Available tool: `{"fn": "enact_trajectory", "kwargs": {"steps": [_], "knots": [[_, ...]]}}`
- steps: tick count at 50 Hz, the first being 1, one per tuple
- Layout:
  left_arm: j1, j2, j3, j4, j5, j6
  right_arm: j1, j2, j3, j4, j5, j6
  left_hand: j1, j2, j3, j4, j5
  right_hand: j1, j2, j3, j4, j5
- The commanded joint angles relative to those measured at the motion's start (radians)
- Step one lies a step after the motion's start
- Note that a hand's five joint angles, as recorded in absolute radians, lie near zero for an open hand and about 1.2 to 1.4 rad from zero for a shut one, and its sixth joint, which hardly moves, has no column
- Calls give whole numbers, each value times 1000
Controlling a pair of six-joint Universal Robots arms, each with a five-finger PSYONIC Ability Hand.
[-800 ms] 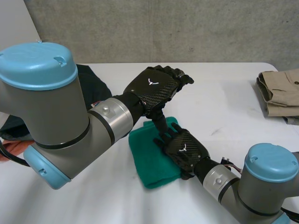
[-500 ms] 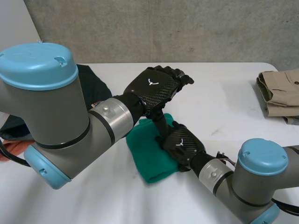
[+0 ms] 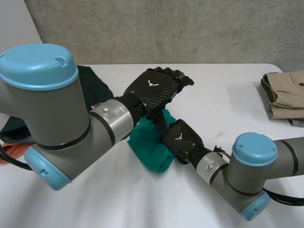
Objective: Fold the laundry.
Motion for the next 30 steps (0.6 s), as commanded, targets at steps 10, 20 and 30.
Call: {"fn": "enact_trajectory", "kwargs": {"steps": [10, 20, 30], "knots": [[27, 20, 16, 9, -9, 0, -93, -81, -208, -3, 55, 179, 72, 59, 52, 63, 43, 415, 278, 289, 276, 321], [30, 76, 16, 36, -23, -26, -400, -124, -484, -17, 45, 420, 75, 62, 55, 66, 45, 415, 278, 289, 276, 321], [19, 63, 1, 36, -23, -28, -742, 163, -741, -106, -112, 500, 75, 62, 55, 66, 45, 415, 278, 289, 276, 321]]}}
